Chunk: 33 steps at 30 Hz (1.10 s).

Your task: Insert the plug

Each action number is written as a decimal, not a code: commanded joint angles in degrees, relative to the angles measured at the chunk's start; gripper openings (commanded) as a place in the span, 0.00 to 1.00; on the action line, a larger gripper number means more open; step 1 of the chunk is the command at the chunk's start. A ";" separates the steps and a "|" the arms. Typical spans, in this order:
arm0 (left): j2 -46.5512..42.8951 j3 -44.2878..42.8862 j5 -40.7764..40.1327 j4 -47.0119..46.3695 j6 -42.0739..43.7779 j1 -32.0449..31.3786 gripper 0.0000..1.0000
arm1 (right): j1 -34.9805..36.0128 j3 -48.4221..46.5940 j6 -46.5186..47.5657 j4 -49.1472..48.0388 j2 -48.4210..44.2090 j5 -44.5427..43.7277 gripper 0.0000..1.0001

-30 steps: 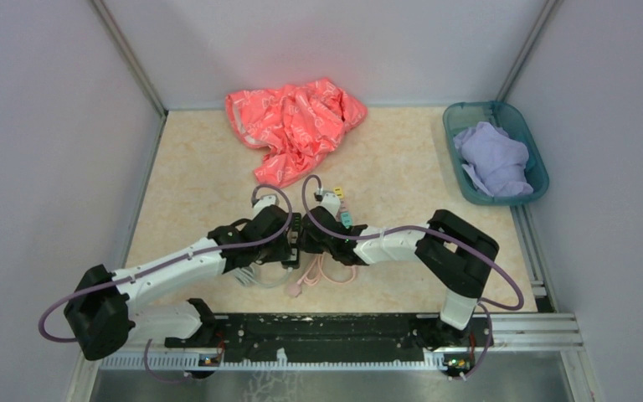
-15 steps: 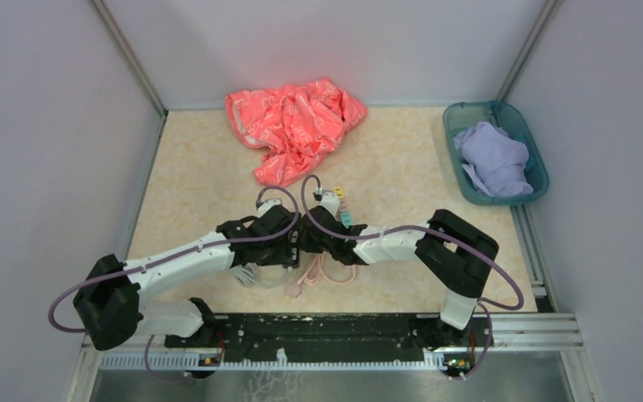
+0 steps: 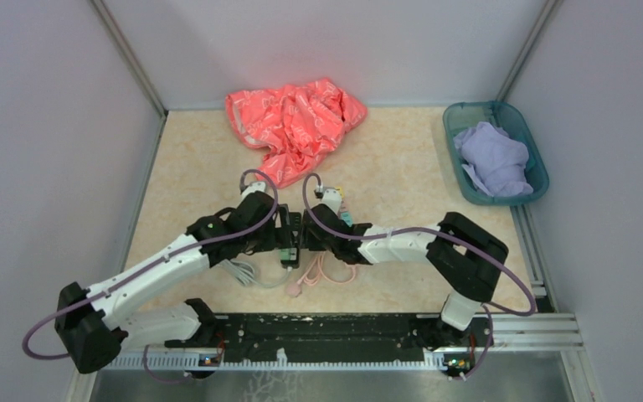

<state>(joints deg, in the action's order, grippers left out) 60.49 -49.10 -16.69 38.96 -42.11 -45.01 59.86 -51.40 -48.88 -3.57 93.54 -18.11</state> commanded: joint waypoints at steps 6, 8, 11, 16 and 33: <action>-6.72 -4.41 2.10 -3.05 13.89 11.21 1.00 | -0.73 -1.50 17.67 4.80 -16.76 -15.67 0.62; -8.52 -4.99 0.12 -3.12 15.76 12.02 1.00 | -1.98 -0.71 21.09 5.88 -20.30 -18.86 0.68; -12.47 -5.32 -3.58 -3.99 17.89 12.48 1.00 | -4.53 1.16 26.45 7.41 -26.79 -23.63 0.74; -20.29 -3.26 -9.05 -7.58 22.03 12.45 1.00 | -7.89 5.48 34.49 8.86 -40.98 -32.94 0.79; -35.30 4.74 -20.31 -13.97 25.90 12.76 1.00 | -8.00 16.83 54.25 -0.03 -66.11 -43.78 0.99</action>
<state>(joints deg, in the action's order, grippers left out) 26.83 -45.43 -35.46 27.73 -17.65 -32.67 51.88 -34.89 0.86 0.19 27.77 -60.01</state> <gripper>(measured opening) 0.998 0.987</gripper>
